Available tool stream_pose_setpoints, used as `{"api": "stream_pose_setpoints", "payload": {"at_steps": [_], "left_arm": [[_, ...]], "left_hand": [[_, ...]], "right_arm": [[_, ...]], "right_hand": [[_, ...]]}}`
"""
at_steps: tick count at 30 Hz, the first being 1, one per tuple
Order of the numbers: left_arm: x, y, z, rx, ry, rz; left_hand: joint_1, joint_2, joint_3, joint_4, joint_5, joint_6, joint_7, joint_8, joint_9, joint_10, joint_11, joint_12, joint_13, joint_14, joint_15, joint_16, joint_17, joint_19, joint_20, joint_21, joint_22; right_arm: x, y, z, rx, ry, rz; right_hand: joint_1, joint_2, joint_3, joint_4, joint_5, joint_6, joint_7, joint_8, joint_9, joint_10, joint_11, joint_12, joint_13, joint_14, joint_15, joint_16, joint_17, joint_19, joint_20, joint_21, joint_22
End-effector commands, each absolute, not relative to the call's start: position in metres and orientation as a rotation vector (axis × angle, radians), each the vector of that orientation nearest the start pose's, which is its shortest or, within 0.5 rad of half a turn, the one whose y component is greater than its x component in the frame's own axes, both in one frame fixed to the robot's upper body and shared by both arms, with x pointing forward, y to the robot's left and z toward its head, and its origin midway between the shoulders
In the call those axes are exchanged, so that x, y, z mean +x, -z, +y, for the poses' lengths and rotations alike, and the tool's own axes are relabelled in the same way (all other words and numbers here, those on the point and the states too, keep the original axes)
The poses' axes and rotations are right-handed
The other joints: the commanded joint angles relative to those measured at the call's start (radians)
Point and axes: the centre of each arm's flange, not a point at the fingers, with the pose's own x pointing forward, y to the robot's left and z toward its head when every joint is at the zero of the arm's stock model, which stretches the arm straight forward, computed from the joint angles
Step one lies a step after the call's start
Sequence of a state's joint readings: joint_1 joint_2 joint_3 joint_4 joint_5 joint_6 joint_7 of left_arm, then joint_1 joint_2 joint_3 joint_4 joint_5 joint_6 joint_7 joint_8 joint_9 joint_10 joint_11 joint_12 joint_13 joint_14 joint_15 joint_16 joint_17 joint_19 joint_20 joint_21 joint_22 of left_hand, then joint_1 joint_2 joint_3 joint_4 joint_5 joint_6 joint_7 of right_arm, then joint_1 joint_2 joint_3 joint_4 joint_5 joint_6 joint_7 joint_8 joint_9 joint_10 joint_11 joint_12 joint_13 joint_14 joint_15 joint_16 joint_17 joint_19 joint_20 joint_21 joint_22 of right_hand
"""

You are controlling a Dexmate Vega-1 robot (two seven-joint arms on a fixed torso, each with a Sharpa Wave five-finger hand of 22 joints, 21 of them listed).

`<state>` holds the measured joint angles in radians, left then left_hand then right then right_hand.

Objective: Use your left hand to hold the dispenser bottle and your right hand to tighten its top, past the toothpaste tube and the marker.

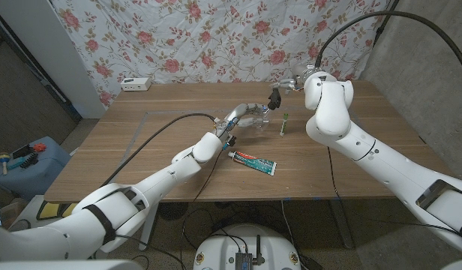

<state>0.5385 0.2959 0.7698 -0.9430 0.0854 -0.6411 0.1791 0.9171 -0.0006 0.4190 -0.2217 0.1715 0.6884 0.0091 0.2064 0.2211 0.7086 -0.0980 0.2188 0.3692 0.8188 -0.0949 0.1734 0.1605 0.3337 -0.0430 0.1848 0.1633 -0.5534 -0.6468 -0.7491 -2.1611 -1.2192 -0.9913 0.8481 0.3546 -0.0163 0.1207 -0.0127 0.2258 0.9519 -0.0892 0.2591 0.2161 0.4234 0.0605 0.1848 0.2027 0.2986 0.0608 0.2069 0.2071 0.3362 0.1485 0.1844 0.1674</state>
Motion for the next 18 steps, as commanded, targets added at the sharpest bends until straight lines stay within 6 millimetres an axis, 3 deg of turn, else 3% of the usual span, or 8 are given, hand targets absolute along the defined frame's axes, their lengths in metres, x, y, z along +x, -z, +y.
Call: {"api": "stream_pose_setpoints", "payload": {"at_steps": [1,8,18], "left_arm": [[0.654,0.018,0.083,0.636,0.406,-0.933],[0.652,0.02,0.083,0.637,0.404,-0.931],[0.653,0.02,0.082,0.639,0.407,-0.93]], "left_hand": [[-0.032,0.048,0.07,0.066,0.009,0.055,-0.033,0.005,0.005,0.006,-0.007,0.004,0.004,0.011,-0.077,0.007,0.004,-0.001,-0.068,0.0,0.002],[-0.032,0.048,0.071,0.067,0.009,0.053,-0.034,0.004,0.005,0.006,-0.008,0.004,0.004,0.011,-0.076,0.007,0.004,-0.001,-0.067,0.0,0.002],[-0.031,0.049,0.072,0.066,0.009,0.057,-0.034,0.005,0.005,0.005,-0.008,0.003,0.004,0.011,-0.078,0.006,0.004,-0.001,-0.067,0.0,0.002]], "right_arm": [[0.494,-0.138,-0.18,-1.497,0.23,-0.255],[0.492,-0.143,-0.189,-1.467,0.138,-0.264],[0.49,-0.148,-0.196,-1.464,0.091,-0.27]], "right_hand": [[0.029,0.002,0.011,-0.019,0.007,-0.056,-0.009,-0.011,0.014,-0.035,-0.007,-0.003,0.004,-0.031,0.006,-0.008,0.003,-0.028,-0.005,-0.005,0.003],[0.135,0.032,0.059,-0.088,0.001,-0.162,-0.037,-0.024,0.036,-0.116,-0.004,-0.005,0.007,-0.099,0.017,-0.016,0.001,-0.073,-0.015,-0.004,0.003],[0.226,0.056,0.099,-0.14,-0.009,-0.241,-0.093,-0.028,0.051,-0.204,-0.011,-0.007,0.008,-0.179,0.027,-0.021,0.0,-0.129,-0.013,-0.007,0.003]]}}
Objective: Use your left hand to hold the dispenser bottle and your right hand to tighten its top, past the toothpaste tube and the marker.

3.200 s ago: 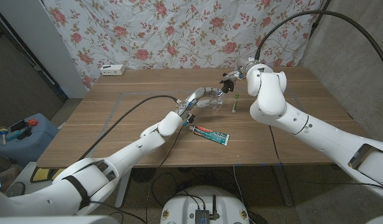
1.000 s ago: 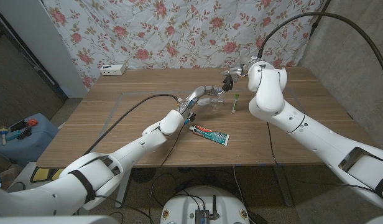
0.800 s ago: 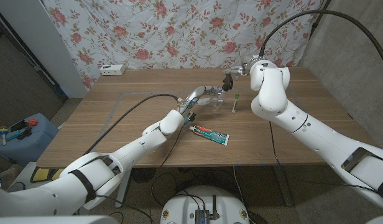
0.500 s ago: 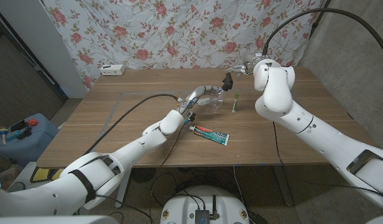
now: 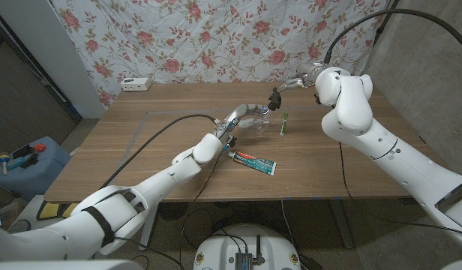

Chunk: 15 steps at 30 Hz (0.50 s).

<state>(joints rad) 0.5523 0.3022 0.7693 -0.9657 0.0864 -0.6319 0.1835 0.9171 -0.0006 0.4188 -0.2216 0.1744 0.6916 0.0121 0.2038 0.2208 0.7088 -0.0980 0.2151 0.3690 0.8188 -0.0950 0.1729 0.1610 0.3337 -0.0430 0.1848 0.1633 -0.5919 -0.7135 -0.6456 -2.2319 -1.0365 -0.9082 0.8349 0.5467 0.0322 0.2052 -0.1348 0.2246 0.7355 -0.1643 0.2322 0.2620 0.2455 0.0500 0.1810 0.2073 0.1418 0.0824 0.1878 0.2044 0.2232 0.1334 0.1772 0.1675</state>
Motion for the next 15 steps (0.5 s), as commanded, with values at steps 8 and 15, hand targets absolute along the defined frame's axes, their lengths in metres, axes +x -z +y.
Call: {"api": "stream_pose_setpoints", "payload": {"at_steps": [8,15], "left_arm": [[0.6525,0.0187,0.0821,0.639,0.407,-0.932],[0.6525,0.0164,0.0813,0.642,0.409,-0.934]], "left_hand": [[-0.031,0.049,0.072,0.066,0.006,0.053,-0.035,0.008,0.005,0.007,-0.008,0.007,0.003,0.011,-0.077,0.007,0.004,-0.002,-0.068,0.0,0.002],[-0.032,0.049,0.072,0.067,0.006,0.052,-0.036,0.007,0.006,0.005,-0.006,0.006,0.004,0.011,-0.078,0.007,0.003,-0.003,-0.067,0.0,0.002]], "right_arm": [[0.4902,-0.1511,-0.2021,-1.476,0.054,-0.306],[0.492,-0.1513,-0.2056,-1.506,0.018,-0.351]], "right_hand": [[0.113,0.019,0.046,-0.04,-0.01,-0.08,-0.055,-0.01,0.003,-0.08,-0.015,0.0,0.004,-0.069,0.003,0.0,0.001,-0.035,0.005,0.004,0.002],[0.209,0.023,0.079,-0.051,-0.004,-0.145,-0.057,-0.022,-0.002,-0.118,-0.031,0.005,0.005,-0.104,-0.007,0.003,-0.002,-0.04,-0.004,0.008,0.001]]}}
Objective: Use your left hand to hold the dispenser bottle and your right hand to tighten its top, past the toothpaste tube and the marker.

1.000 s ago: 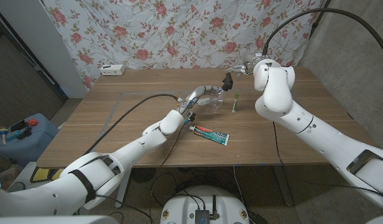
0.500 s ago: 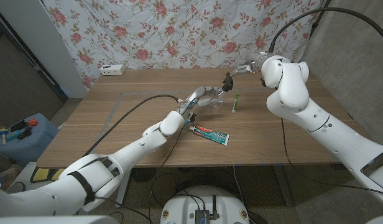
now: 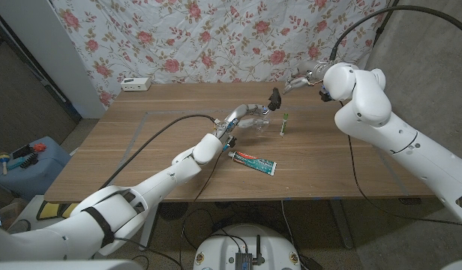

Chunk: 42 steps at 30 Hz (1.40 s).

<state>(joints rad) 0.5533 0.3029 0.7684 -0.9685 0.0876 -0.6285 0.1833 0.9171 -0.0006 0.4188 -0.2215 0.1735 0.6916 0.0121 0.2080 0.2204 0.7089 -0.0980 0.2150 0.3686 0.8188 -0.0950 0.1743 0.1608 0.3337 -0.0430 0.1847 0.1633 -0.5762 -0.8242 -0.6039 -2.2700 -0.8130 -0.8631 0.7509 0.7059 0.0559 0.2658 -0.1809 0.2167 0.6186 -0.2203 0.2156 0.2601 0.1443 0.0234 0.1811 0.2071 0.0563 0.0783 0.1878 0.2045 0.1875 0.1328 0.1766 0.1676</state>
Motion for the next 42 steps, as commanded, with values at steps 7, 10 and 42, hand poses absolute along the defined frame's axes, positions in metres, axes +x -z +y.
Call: {"api": "stream_pose_setpoints", "payload": {"at_steps": [7,10,42], "left_arm": [[0.653,0.014,0.08,0.644,0.41,-0.937],[0.653,0.014,0.08,0.646,0.41,-0.933],[0.653,0.017,0.076,0.655,0.408,-0.913]], "left_hand": [[-0.032,0.049,0.072,0.066,0.007,0.052,-0.036,0.003,0.006,0.007,-0.007,0.007,0.004,0.012,-0.079,0.006,0.004,-0.003,-0.067,0.0,0.002],[-0.031,0.049,0.072,0.066,0.007,0.052,-0.037,0.003,0.006,0.007,-0.007,0.007,0.004,0.012,-0.081,0.006,0.004,-0.003,-0.066,0.0,0.002],[-0.034,0.049,0.073,0.067,0.007,0.054,-0.038,0.003,0.006,0.008,-0.009,0.007,0.004,0.011,-0.08,0.005,0.004,-0.003,-0.063,0.0,0.002]], "right_arm": [[0.497,-0.148,-0.213,-1.529,-0.016,-0.419],[0.499,-0.147,-0.216,-1.525,-0.029,-0.436],[0.506,-0.129,-0.217,-1.401,-0.083,-0.666]], "right_hand": [[0.188,-0.025,0.056,-0.01,0.021,-0.087,-0.002,-0.01,-0.009,-0.075,-0.025,0.004,0.004,-0.044,-0.014,0.006,-0.006,-0.004,-0.028,0.011,0.0],[0.226,-0.031,0.065,-0.01,0.027,-0.095,-0.003,-0.008,-0.011,-0.085,-0.033,0.005,0.004,-0.048,-0.02,0.007,-0.007,-0.004,-0.038,0.011,0.0],[0.484,-0.078,0.12,-0.003,0.055,0.011,-0.003,0.038,-0.025,-0.098,-0.127,0.023,0.001,-0.053,-0.057,0.015,-0.011,0.007,-0.072,0.012,-0.001]]}}
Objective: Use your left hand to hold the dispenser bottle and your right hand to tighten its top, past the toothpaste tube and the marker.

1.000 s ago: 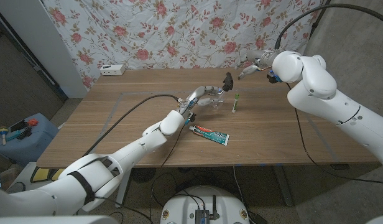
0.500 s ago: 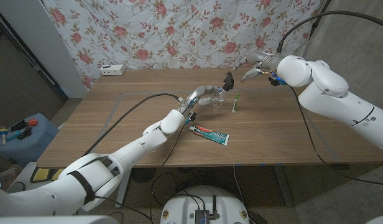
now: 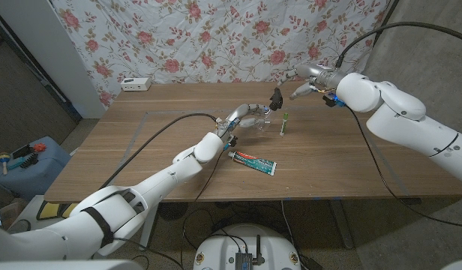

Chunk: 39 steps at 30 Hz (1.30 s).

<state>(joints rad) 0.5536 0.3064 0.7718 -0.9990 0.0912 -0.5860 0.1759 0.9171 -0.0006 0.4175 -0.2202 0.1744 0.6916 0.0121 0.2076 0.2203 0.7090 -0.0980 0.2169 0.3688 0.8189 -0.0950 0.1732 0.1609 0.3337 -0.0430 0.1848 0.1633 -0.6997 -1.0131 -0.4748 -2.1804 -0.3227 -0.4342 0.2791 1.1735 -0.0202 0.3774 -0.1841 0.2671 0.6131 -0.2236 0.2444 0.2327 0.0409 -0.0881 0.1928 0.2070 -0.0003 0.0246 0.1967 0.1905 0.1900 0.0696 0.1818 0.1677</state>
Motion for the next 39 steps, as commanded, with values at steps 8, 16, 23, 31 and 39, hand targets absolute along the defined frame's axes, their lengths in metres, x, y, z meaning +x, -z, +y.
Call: {"api": "stream_pose_setpoints", "payload": {"at_steps": [8,16,23,31,39], "left_arm": [[0.653,0.016,0.076,0.653,0.406,-0.914],[0.652,0.017,0.077,0.651,0.406,-0.915],[0.65,0.018,0.077,0.653,0.406,-0.915],[0.648,0.018,0.077,0.655,0.405,-0.917],[0.645,0.019,0.075,0.655,0.41,-0.92]], "left_hand": [[-0.035,0.05,0.074,0.066,0.006,0.054,-0.037,0.003,0.006,0.008,-0.006,0.004,0.004,0.011,-0.079,0.006,0.003,-0.004,-0.063,0.0,0.002],[-0.036,0.05,0.075,0.067,0.006,0.053,-0.039,0.003,0.006,0.007,-0.007,0.004,0.004,0.01,-0.079,0.006,0.003,-0.004,-0.062,0.0,0.002],[-0.036,0.05,0.075,0.066,0.006,0.053,-0.038,0.003,0.006,0.007,-0.01,0.004,0.004,0.01,-0.08,0.006,0.003,-0.004,-0.061,0.0,0.002],[-0.036,0.05,0.075,0.066,0.006,0.053,-0.04,0.003,0.006,0.009,-0.008,0.004,0.004,0.011,-0.08,0.007,0.004,-0.004,-0.061,0.0,0.002],[-0.036,0.05,0.075,0.066,0.006,0.053,-0.039,0.003,0.007,0.009,-0.008,0.005,0.004,0.01,-0.081,0.006,0.004,-0.004,-0.062,0.0,0.002]], "right_arm": [[0.507,-0.127,-0.21,-1.422,-0.097,-0.682],[0.512,-0.124,-0.207,-1.449,-0.093,-0.677],[0.514,-0.122,-0.208,-1.462,-0.084,-0.675],[0.515,-0.12,-0.21,-1.466,-0.075,-0.667],[0.515,-0.118,-0.215,-1.458,-0.071,-0.654]], "right_hand": [[0.029,-0.007,0.007,0.004,0.004,0.036,0.001,0.014,0.001,0.016,-0.021,0.015,0.001,0.005,-0.006,0.006,0.003,0.008,-0.01,0.007,-0.001],[0.035,-0.008,0.003,0.011,0.003,0.06,0.001,0.021,0.0,0.025,-0.029,0.018,0.001,0.008,-0.011,0.008,0.003,0.01,-0.014,0.008,-0.001],[0.04,-0.009,-0.001,0.014,0.001,0.084,0.001,0.028,-0.001,0.032,-0.041,0.019,0.001,0.011,-0.017,0.01,0.003,0.014,-0.019,0.008,0.0],[0.043,-0.012,-0.005,0.017,0.001,0.104,0.001,0.032,-0.003,0.042,-0.04,0.022,0.001,0.018,-0.022,0.013,0.004,0.019,-0.026,0.009,0.0],[0.041,-0.014,-0.008,0.021,0.001,0.117,0.0,0.035,-0.005,0.048,-0.042,0.023,0.0,0.024,-0.022,0.016,0.006,0.023,-0.029,0.01,0.0]]}}
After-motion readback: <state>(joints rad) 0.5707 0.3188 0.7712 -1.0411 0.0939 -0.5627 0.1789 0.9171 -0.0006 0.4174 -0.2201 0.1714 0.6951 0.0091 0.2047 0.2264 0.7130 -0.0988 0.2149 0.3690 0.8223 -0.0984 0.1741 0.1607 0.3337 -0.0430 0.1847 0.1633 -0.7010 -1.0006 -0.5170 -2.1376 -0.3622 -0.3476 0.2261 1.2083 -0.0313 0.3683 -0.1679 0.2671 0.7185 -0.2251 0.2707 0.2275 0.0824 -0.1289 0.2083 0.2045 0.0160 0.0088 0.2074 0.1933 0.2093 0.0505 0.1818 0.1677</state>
